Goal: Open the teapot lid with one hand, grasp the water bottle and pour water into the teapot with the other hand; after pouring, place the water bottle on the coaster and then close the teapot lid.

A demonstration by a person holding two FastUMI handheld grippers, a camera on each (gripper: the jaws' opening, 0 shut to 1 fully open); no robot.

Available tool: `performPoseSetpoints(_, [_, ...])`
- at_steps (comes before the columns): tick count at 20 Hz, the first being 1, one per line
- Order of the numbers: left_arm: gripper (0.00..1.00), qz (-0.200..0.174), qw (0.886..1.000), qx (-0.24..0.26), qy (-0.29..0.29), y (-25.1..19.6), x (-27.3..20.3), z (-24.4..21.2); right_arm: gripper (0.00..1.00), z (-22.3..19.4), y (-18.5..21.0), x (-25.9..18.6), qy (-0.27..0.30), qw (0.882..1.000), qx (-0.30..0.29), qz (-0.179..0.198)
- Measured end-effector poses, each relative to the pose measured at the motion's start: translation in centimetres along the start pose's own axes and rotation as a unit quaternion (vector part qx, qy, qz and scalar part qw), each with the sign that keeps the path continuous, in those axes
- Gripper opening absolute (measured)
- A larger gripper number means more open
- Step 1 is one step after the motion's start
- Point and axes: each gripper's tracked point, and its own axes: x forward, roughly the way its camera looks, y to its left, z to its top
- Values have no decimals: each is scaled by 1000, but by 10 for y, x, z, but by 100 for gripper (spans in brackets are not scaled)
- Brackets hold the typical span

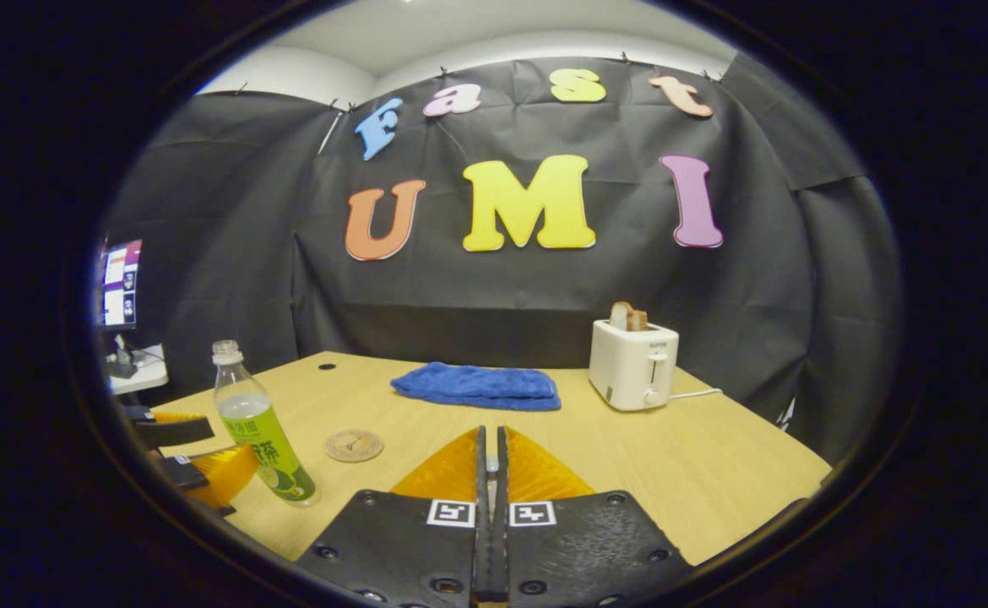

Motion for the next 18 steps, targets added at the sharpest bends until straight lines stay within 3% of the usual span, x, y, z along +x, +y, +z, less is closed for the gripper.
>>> performPoseSetpoints(12, [99, -10, 998, -48, 48, 0, 40, -22, 0, 1, -30, -6, 1, 1000, -6, -17])
performPoseSetpoints(18, [81, -7, 998, -13, 62, -3, 44, -28, 0, -10, -44, -5, 15, 1000, -8, -11])
